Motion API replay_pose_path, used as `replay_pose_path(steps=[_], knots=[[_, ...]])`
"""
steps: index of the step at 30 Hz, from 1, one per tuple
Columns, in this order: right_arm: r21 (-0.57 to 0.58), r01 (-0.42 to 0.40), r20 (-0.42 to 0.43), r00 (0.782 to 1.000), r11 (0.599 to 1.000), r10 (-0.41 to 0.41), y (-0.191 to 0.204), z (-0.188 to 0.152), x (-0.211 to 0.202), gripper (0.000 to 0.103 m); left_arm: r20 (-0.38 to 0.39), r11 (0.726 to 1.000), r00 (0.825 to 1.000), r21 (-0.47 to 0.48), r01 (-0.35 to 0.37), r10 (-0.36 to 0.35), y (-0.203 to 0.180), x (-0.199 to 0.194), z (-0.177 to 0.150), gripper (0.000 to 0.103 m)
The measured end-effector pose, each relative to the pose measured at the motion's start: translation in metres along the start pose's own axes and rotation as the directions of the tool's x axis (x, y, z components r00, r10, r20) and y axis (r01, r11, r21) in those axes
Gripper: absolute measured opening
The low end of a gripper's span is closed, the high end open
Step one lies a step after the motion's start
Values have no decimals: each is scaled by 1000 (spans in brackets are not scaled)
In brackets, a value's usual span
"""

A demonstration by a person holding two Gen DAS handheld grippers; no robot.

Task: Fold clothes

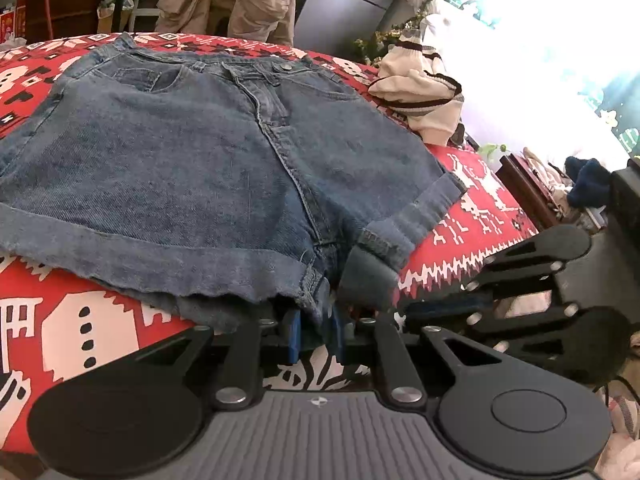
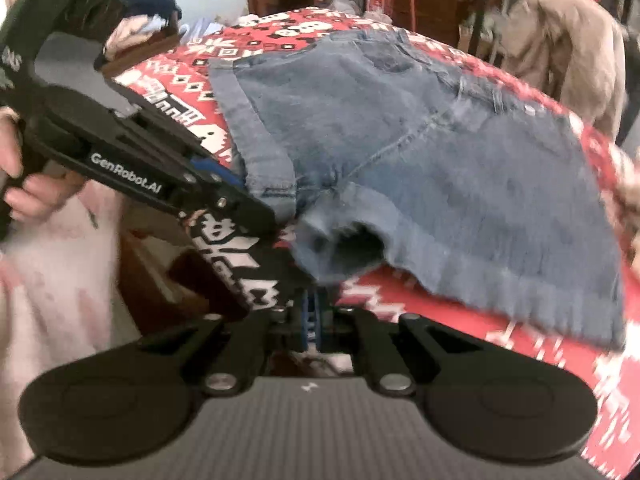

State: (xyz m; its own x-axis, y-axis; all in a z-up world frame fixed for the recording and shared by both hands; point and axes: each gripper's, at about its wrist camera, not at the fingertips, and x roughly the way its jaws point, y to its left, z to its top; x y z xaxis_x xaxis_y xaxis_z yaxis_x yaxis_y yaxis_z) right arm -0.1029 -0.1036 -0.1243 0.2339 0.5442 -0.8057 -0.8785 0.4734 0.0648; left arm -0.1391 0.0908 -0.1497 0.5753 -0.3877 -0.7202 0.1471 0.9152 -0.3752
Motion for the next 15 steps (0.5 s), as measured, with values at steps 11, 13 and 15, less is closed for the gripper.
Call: replay_pose_path(steps=[11, 13, 15], knots=[[248, -31, 190, 982, 968, -17, -38, 46, -12, 6, 5, 1000, 1000, 5, -6, 6, -2, 1, 0, 14], [284, -50, 118, 993, 958, 17, -39, 40, 12, 6, 10, 1000, 1000, 11, 1, -1, -4, 0, 0, 14], [305, -56, 97, 995, 951, 27, -36, 29, 24, 6, 12, 1000, 1000, 19, 13, -13, -6, 1, -1, 14]])
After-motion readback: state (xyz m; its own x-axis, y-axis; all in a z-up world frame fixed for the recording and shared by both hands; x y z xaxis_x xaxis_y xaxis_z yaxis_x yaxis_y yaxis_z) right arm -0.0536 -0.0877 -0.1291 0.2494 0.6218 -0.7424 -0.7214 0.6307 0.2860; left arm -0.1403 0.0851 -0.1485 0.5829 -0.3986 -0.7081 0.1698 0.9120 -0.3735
